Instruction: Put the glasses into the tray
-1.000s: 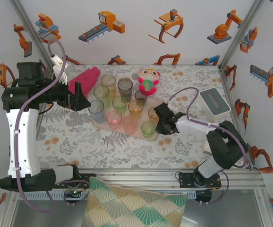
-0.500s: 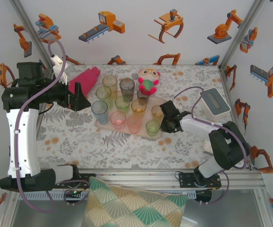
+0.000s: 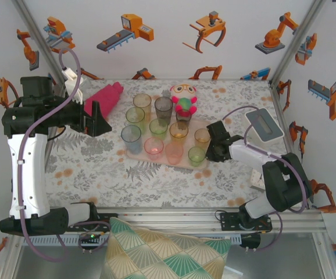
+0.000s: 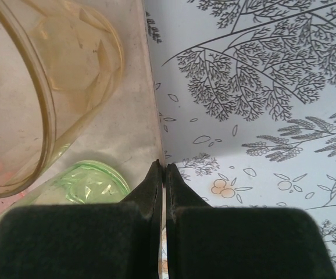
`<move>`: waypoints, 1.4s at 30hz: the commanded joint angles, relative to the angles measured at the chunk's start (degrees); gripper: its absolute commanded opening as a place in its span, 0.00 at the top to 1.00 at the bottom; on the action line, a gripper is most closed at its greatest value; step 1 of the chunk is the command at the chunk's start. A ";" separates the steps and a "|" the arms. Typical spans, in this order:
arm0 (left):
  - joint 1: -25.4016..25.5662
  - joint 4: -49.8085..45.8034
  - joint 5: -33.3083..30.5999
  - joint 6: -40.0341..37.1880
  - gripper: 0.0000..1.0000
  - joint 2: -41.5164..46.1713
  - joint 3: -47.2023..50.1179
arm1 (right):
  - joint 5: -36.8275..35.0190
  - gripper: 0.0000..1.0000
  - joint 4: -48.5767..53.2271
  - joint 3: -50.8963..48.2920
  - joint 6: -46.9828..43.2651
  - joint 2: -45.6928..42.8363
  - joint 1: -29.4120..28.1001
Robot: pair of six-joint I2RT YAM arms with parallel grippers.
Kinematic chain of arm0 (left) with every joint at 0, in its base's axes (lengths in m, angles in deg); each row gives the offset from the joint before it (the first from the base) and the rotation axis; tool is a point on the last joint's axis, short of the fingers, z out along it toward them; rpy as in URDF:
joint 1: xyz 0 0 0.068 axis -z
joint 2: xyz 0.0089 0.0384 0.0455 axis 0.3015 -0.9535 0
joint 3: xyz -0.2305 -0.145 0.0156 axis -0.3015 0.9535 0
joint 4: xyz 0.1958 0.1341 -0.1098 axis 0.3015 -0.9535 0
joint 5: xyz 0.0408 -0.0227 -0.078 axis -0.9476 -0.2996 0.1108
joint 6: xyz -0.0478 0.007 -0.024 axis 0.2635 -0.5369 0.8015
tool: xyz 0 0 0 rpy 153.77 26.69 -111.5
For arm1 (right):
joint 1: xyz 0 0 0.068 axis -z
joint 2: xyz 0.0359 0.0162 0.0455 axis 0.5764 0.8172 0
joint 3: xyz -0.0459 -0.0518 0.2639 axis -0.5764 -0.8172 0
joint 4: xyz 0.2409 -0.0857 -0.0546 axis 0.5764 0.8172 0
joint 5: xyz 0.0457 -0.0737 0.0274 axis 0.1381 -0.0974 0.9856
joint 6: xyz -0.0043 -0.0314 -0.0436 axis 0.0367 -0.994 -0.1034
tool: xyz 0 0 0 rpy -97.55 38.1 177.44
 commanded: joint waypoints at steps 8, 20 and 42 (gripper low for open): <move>-0.55 -0.23 0.36 0.36 0.03 1.32 -0.41 | -4.05 0.91 4.38 0.88 -2.78 -0.97 2.09; -0.72 0.62 -1.26 1.97 0.03 0.67 -0.53 | -2.89 0.67 5.70 0.53 -5.80 -3.98 2.14; -5.32 34.50 -18.67 19.76 0.03 2.68 29.32 | 1.22 0.01 9.41 12.60 -18.16 -14.05 15.18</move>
